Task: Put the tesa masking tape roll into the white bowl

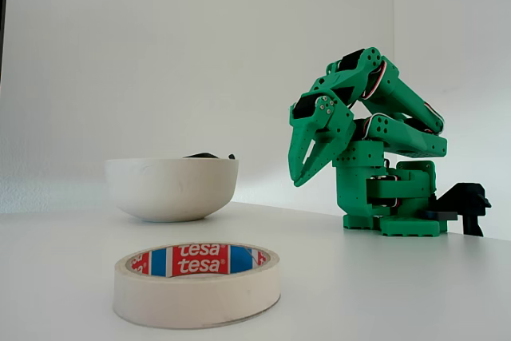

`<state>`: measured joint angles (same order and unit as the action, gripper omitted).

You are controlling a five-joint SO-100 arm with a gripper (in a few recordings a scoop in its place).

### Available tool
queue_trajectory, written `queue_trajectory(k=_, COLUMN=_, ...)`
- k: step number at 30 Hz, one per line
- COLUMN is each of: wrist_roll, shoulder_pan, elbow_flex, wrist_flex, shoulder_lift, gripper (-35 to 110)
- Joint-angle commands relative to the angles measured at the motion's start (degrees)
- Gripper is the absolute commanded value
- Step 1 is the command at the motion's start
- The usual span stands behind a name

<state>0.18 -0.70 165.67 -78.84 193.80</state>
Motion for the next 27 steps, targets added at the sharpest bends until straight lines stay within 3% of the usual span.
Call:
queue_trajectory(k=1, wrist_roll=0.0, shoulder_pan=-0.7, elbow_flex=0.2, wrist_flex=-0.8, shoulder_lift=0.4, gripper=-8)
queue_trajectory(k=27, wrist_roll=-0.4, shoulder_pan=-0.3, elbow_flex=0.2, wrist_flex=-0.9, shoulder_lift=0.4, gripper=-4)
